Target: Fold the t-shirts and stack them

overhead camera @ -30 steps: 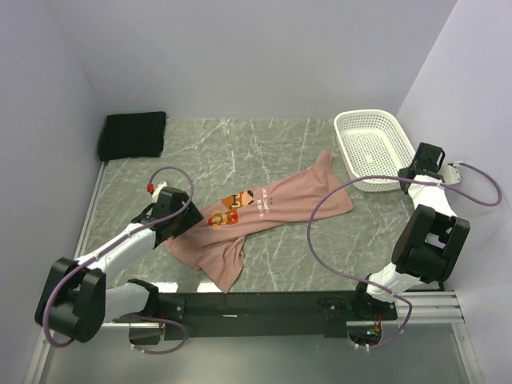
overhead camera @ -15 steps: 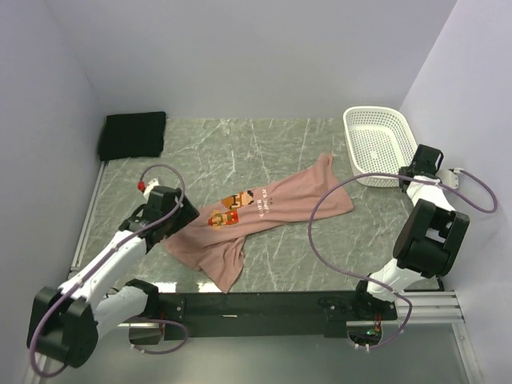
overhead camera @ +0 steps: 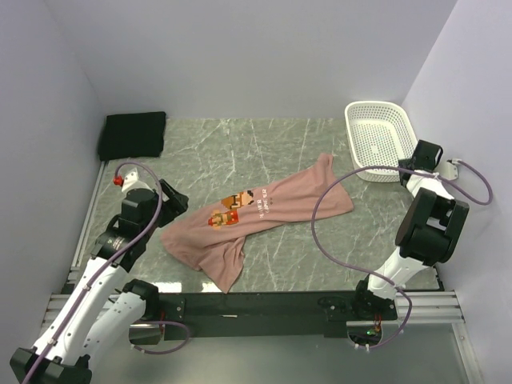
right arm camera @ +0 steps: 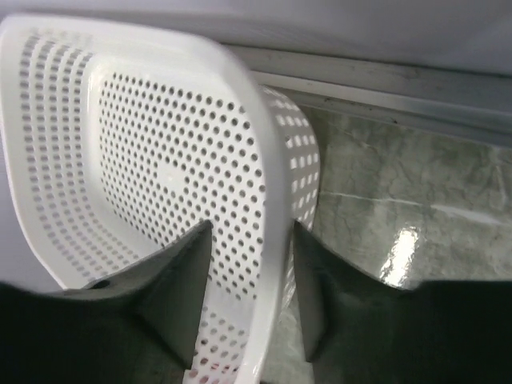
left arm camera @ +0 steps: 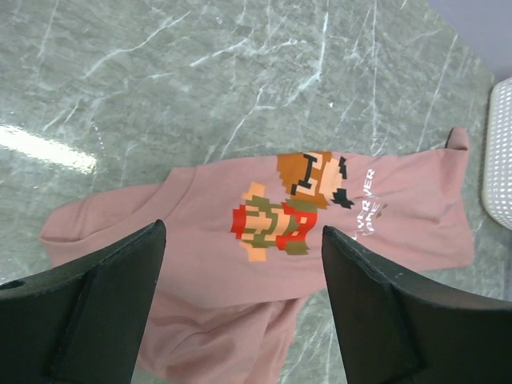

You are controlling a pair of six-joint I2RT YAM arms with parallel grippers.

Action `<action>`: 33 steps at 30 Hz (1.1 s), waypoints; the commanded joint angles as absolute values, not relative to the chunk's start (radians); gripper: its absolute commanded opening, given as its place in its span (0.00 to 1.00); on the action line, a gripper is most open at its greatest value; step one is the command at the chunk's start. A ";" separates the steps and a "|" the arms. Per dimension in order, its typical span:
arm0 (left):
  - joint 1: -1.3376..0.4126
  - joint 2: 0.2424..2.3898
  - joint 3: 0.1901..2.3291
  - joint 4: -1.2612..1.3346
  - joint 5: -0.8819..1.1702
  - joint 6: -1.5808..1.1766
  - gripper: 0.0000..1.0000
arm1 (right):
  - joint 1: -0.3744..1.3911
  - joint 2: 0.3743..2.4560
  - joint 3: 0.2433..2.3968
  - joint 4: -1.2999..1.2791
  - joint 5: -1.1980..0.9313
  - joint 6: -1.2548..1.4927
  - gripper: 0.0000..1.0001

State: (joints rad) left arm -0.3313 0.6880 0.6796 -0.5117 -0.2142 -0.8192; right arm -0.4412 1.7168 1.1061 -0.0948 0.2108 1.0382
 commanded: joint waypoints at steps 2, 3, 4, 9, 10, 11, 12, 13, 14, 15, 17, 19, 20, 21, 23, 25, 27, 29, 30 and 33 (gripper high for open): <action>-0.330 0.664 0.703 -0.531 -0.218 -0.762 0.86 | -0.436 1.689 1.132 0.042 0.112 0.921 0.62; -0.330 0.666 0.703 -0.532 -0.213 -0.762 0.86 | -0.428 1.674 1.106 0.049 0.107 0.914 0.69; -0.331 0.666 0.701 -0.535 -0.209 -0.767 0.88 | -0.422 1.631 1.089 0.052 0.107 0.908 0.80; -0.330 0.690 0.698 -0.566 -0.160 -0.787 0.92 | -0.359 1.474 0.993 0.006 0.147 0.842 0.91; -0.330 0.698 0.693 -0.569 -0.149 -0.798 0.92 | -0.324 1.410 0.979 -0.041 0.155 0.842 0.92; -0.330 0.699 0.689 -0.583 -0.140 -0.805 0.93 | -0.301 1.378 0.947 -0.055 0.159 0.842 0.92; -0.330 0.704 0.681 -0.591 -0.121 -0.816 0.93 | -0.278 1.344 0.930 -0.069 0.164 0.839 0.92; -0.330 0.707 0.675 -0.598 -0.108 -0.831 0.93 | -0.211 1.277 0.914 -0.104 0.173 0.827 0.91; -0.331 0.713 0.672 -0.609 -0.098 -0.841 0.93 | -0.175 1.244 0.885 -0.113 0.179 0.815 0.91; -0.331 0.715 0.657 -0.624 -0.071 -0.850 0.93 | -0.131 1.189 0.867 -0.114 0.166 0.795 0.89; -0.337 0.721 0.635 -0.637 -0.051 -0.876 0.93 | -0.005 1.151 0.830 -0.138 0.152 0.744 0.86; -0.348 0.729 0.598 -0.647 -0.040 -0.909 0.92 | 0.076 1.122 0.802 -0.138 0.071 0.685 0.80; -0.377 0.732 0.588 -0.643 -0.046 -0.928 0.91 | 0.150 1.117 0.778 -0.143 0.046 0.670 0.79; -0.397 0.736 0.577 -0.637 -0.054 -0.942 0.90 | 0.182 1.115 0.767 -0.152 0.023 0.658 0.77; -0.449 0.759 0.562 -0.608 -0.075 -0.998 0.88 | 0.259 1.123 0.727 -0.158 -0.070 0.632 0.75; -0.472 0.788 0.522 -0.548 -0.103 -1.058 0.85 | 0.299 1.146 0.704 -0.164 -0.118 0.624 0.75; -0.480 0.807 0.474 -0.497 -0.120 -1.083 0.80 | 0.322 1.175 0.666 -0.150 -0.176 0.623 0.74; -0.480 0.840 0.454 -0.448 -0.173 -1.117 0.75 | 0.321 1.210 0.641 -0.114 -0.225 0.606 0.74; -0.480 0.853 0.445 -0.434 -0.193 -1.123 0.71 | 0.321 1.259 0.646 -0.115 -0.235 0.595 0.73; -0.479 0.913 0.448 -0.387 -0.293 -1.134 0.64 | 0.311 1.343 0.655 -0.106 -0.226 0.572 0.73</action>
State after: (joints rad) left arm -0.4770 0.8841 0.4427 -0.4999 -0.1696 -1.0851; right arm 0.3180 1.2896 0.6460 -0.1413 -0.1844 0.6201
